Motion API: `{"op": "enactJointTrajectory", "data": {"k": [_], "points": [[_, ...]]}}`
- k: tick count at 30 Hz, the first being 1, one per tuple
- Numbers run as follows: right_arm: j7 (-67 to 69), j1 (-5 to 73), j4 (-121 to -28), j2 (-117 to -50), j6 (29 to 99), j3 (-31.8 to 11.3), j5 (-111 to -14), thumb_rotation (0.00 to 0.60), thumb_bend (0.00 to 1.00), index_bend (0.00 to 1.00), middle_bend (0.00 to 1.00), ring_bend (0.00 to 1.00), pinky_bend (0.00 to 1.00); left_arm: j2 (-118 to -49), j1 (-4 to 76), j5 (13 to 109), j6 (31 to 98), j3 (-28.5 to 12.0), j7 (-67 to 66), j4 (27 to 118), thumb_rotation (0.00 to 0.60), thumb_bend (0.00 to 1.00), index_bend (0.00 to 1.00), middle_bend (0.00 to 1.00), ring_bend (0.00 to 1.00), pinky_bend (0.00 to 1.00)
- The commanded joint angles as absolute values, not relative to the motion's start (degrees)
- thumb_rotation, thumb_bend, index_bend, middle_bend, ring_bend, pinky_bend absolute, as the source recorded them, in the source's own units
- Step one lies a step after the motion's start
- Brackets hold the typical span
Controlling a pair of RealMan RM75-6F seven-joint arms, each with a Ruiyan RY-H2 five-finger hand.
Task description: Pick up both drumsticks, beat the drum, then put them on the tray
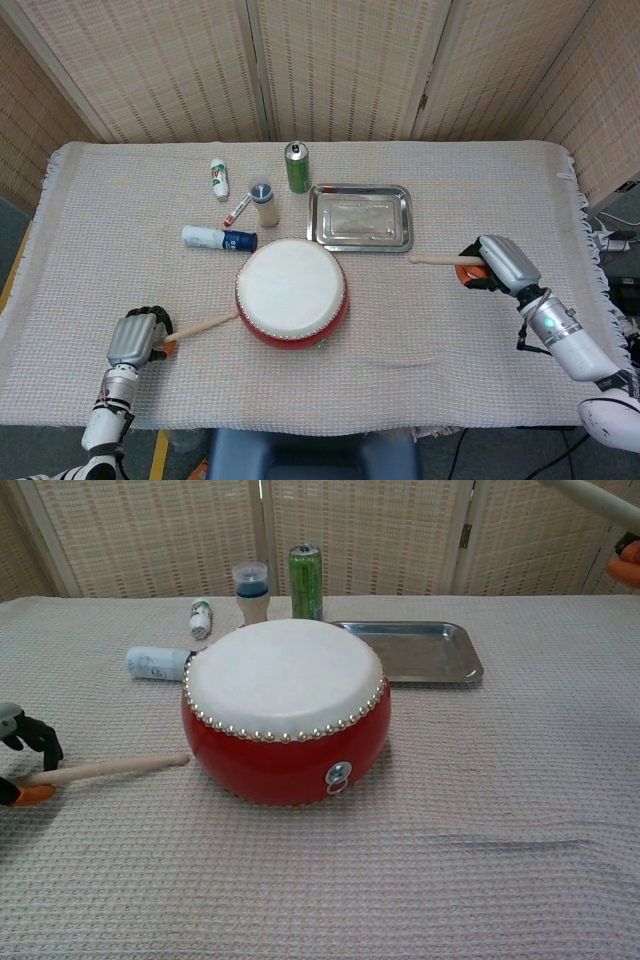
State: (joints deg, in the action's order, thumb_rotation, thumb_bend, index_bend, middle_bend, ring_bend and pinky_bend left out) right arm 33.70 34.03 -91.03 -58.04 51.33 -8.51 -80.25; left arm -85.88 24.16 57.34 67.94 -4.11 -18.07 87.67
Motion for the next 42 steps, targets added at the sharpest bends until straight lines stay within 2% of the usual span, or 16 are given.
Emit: {"op": "enactJointTrajectory", "data": {"k": [1, 5, 11, 14, 16, 19, 21, 33, 42], "points": [[33.8, 33.9, -91.0, -58.1, 51.4, -8.5, -80.3, 0.600, 0.65, 1.00, 1.00, 1.00, 1.00, -83.8, 21.9, 65.2, 66.6, -3.9, -3.3, 84.6, 0.600, 0.37, 0.64, 0.34, 0.26, 0.22], [33.9, 33.9, -91.0, -58.3, 51.6, -8.6, -80.4, 0.600, 0.65, 1.00, 1.00, 1.00, 1.00, -82.4, 21.2, 71.1, 65.7, -2.8, 6.3, 80.2, 0.600, 0.39, 0.64, 0.35, 0.27, 0.22], [33.4, 33.8, -91.3, -58.7, 51.6, -8.5, -80.3, 0.600, 0.65, 1.00, 1.00, 1.00, 1.00, -79.2, 22.6, 73.3, 60.1, -0.2, 4.6, 76.1, 0.600, 0.39, 0.60, 0.31, 0.23, 0.19], [33.0, 33.8, -91.5, -58.9, 51.6, -8.4, -80.1, 0.600, 0.65, 1.00, 1.00, 1.00, 1.00, -77.5, 23.4, 72.2, 56.7, 0.1, 3.4, 76.5, 0.600, 0.39, 0.54, 0.27, 0.19, 0.15], [32.6, 33.7, -91.7, -58.9, 51.6, -8.4, -79.9, 0.600, 0.65, 1.00, 1.00, 1.00, 1.00, -76.6, 23.6, 71.1, 55.2, 0.0, 3.2, 77.2, 0.600, 0.39, 0.46, 0.24, 0.17, 0.15], [32.3, 33.5, -92.0, -58.8, 51.7, -8.5, -79.6, 0.600, 0.65, 1.00, 1.00, 1.00, 1.00, -75.9, 23.5, 70.3, 54.9, -0.6, 3.3, 78.4, 0.600, 0.39, 0.34, 0.21, 0.15, 0.14], [32.3, 33.4, -92.1, -58.8, 51.9, -8.6, -79.5, 0.600, 0.65, 1.00, 1.00, 1.00, 1.00, -76.1, 23.3, 70.1, 55.7, -1.2, 3.4, 79.1, 0.600, 0.39, 0.30, 0.20, 0.14, 0.14], [33.6, 32.7, -92.1, -58.0, 52.4, -8.8, -79.7, 0.600, 0.65, 1.00, 1.00, 1.00, 1.00, -80.9, 24.6, 68.3, 56.3, -2.5, -4.6, 82.7, 0.600, 0.39, 0.32, 0.20, 0.14, 0.14], [35.3, 32.2, -91.1, -58.0, 52.8, -8.6, -80.2, 0.600, 0.65, 1.00, 1.00, 1.00, 1.00, -85.2, 24.7, 63.6, 59.2, -4.7, -11.5, 82.2, 0.600, 0.39, 0.42, 0.20, 0.14, 0.14]]}}
